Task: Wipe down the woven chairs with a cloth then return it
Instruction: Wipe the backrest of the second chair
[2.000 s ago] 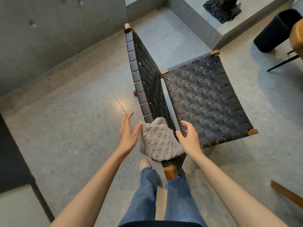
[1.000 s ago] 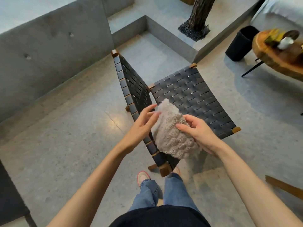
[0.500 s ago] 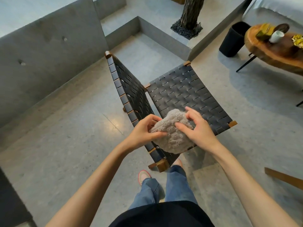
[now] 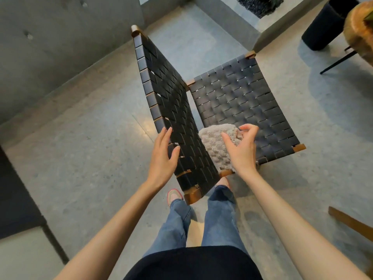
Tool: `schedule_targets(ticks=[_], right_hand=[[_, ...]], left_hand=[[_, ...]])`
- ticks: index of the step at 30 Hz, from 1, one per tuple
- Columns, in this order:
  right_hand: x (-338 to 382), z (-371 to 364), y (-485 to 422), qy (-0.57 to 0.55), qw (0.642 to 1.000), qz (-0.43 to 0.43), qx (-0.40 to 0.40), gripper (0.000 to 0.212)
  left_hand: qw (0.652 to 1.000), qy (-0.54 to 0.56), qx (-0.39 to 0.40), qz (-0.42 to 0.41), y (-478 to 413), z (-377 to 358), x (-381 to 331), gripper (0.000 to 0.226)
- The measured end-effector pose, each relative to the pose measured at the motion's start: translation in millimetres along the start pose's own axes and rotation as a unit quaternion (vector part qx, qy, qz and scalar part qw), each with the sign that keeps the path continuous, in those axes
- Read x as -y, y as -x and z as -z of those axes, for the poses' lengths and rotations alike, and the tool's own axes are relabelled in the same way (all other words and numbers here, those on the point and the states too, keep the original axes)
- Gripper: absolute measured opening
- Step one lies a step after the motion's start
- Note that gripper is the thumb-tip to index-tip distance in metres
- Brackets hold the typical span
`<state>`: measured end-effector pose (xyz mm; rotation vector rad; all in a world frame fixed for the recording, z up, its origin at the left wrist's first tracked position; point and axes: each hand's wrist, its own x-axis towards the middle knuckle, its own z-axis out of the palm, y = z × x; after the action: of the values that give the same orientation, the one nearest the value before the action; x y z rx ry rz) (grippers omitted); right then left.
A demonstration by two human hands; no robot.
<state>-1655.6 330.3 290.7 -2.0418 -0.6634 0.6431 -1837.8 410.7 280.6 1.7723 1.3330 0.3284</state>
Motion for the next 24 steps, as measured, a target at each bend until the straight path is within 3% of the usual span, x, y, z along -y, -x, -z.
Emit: schedule_targets(ticks=[4, 7, 10, 16, 19, 24], right_hand=[[-12, -28, 3, 0.001, 0.986, -0.016, 0.167, 0.045], [-21, -43, 14, -0.021, 0.947, -0.050, 0.316, 0.032], [-26, -43, 17, -0.018, 0.916, -0.042, 0.399, 0.027], [-40, -52, 13, 0.072, 0.896, 0.063, 0.435, 0.034], [-39, -71, 21, 0.026, 0.898, 0.035, 0.438, 0.052], [-56, -93, 31, 0.048, 0.926, 0.046, 0.370, 0.057]], left_hand=[[0.998, 0.033, -0.034, 0.050, -2, -25, 3, 0.059], [0.994, 0.050, -0.057, 0.081, -1, -40, 5, 0.056], [0.987, 0.072, -0.096, 0.103, 5, -49, 9, 0.052], [0.975, 0.118, -0.126, 0.137, 20, -62, 17, 0.049], [0.975, 0.105, -0.142, 0.131, 25, -68, 18, 0.049], [0.969, 0.110, -0.169, 0.142, 23, -76, 21, 0.047]])
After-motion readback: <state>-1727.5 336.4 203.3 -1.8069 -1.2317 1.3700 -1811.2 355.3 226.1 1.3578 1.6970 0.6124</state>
